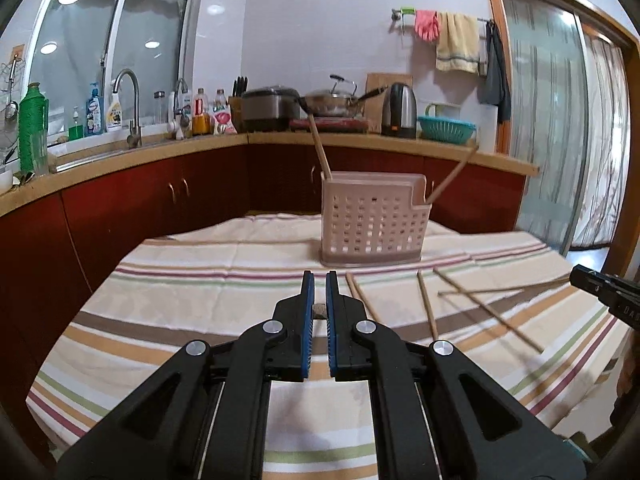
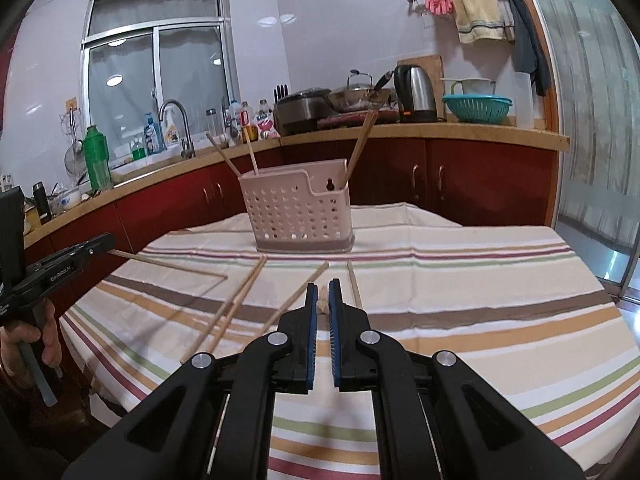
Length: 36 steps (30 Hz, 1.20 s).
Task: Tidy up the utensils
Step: 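Lift both held chopsticks upright and carry them over the pink caddy, then lower both upright chopsticks into the pink caddy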
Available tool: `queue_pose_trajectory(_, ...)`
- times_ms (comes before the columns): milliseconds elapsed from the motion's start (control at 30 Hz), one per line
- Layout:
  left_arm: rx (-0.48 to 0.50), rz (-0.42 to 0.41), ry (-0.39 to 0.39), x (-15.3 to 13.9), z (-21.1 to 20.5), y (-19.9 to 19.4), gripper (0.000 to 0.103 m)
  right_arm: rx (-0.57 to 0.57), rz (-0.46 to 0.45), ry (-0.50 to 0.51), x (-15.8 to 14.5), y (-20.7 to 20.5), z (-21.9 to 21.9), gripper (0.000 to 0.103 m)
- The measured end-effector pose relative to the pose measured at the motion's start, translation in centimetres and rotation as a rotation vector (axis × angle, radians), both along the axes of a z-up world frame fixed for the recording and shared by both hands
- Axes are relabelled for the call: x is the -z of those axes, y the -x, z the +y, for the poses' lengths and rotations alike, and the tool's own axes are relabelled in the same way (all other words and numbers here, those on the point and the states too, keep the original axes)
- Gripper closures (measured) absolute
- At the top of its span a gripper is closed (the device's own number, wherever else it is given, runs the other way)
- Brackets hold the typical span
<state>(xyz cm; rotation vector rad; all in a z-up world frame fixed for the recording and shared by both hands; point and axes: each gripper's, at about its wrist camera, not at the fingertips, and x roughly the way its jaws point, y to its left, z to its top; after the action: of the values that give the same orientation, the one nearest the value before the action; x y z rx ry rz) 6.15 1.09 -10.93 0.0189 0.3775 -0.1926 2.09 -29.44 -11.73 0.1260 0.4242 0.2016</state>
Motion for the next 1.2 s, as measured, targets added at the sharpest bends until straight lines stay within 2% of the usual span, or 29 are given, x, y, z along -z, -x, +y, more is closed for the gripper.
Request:
queue_pose_trajectory(233, 0.004, -0.038, 0.026, -2.6, 0.1, -0.1, 0.097, 0.000, -0.021, 0.013, -2.2, -0.2, 0.0, 0.097)
queue_pose_trajectory(400, 0.003, -0.023, 0.030, -3.5, 0.2, -1.0, 0.097, -0.014, -0.006, 0.041, -3.4, -1.0, 0.3, 0.097)
queue_pose_trajectory(833, -0.004, -0.047, 0.026, -4.9, 0.3, -4.8, 0.097, -0.025, -0.037, 0.064, -5.7, -4.6, 1.0, 0.097)
queue_pose_trajectory(1200, 0.016, -0.064, 0.048, -5.6, -0.2, -8.4, 0.097, -0.034, -0.101, 0.073, -6.5, -8.3, 2.3, 0.097)
